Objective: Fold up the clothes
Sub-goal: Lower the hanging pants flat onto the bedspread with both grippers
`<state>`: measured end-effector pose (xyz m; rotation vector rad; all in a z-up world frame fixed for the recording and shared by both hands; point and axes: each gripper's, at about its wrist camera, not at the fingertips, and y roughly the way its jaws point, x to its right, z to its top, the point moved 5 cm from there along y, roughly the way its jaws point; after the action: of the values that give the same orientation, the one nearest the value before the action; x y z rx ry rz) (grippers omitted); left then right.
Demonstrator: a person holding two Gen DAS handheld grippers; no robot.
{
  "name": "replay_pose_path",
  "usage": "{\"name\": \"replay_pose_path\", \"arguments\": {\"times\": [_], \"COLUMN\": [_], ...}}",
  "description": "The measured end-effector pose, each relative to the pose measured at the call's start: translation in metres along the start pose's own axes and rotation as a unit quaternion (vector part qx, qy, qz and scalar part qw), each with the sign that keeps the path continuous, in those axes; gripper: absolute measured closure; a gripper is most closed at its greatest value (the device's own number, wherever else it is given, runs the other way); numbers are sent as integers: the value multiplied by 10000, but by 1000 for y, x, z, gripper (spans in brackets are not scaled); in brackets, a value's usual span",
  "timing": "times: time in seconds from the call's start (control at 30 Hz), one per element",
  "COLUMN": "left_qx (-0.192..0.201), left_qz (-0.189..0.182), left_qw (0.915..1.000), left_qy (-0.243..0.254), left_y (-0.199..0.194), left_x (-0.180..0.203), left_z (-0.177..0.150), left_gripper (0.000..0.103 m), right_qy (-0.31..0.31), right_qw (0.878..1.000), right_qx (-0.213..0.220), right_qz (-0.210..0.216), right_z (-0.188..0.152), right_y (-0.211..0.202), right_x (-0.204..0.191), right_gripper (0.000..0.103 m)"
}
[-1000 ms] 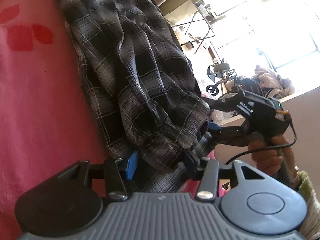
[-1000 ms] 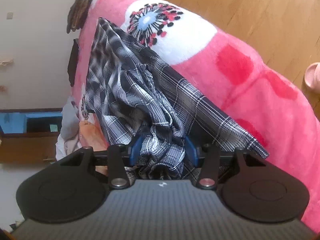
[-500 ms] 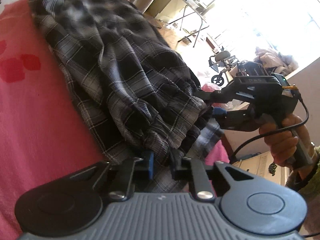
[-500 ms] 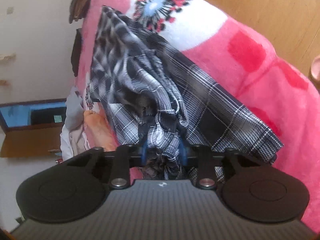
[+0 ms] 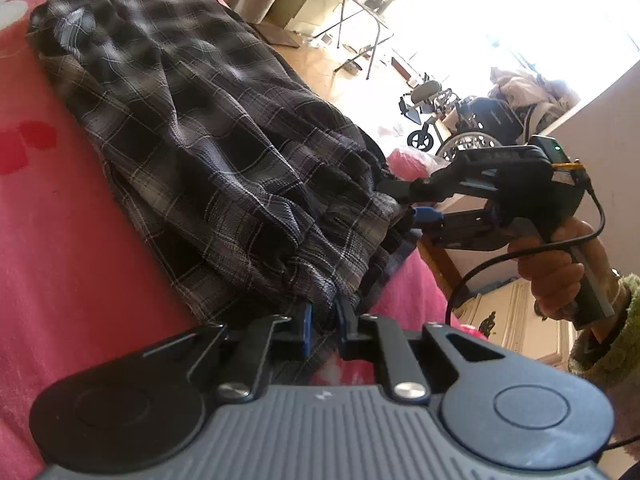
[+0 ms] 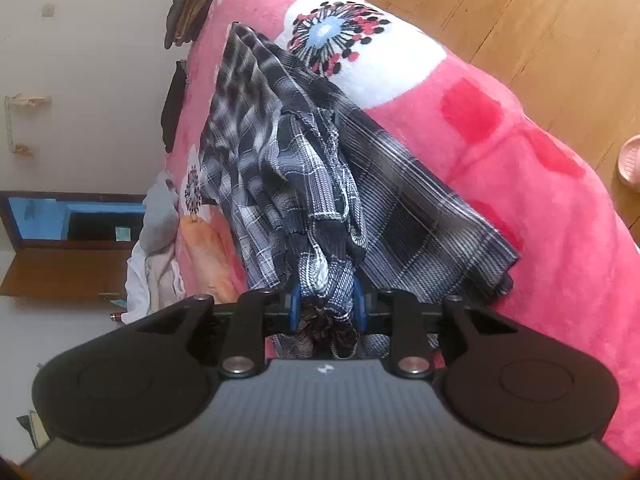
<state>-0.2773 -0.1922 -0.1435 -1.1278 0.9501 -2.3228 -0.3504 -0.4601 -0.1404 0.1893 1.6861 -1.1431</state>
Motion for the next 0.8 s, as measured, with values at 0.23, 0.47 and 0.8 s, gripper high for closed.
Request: {"name": "replay_pose_path", "arguments": {"times": [0.23, 0.47, 0.8], "left_qx": [-151, 75, 715], "left_qz": [96, 146, 489], "left_qw": [9997, 9992, 9933], "left_qy": [156, 355, 760], "left_y": [10, -15, -6], "left_x": [0, 9, 29], "left_z": [1, -2, 32], "left_gripper": [89, 70, 71], "right_qy": [25, -448, -3245], "right_qw": [10000, 9973, 9307], "right_qx": [37, 541, 1395], "right_qz": [-57, -221, -951], "right_z": [-5, -4, -32], "right_y": [8, -25, -32], "right_x": [19, 9, -71], "right_gripper": [77, 61, 80]}}
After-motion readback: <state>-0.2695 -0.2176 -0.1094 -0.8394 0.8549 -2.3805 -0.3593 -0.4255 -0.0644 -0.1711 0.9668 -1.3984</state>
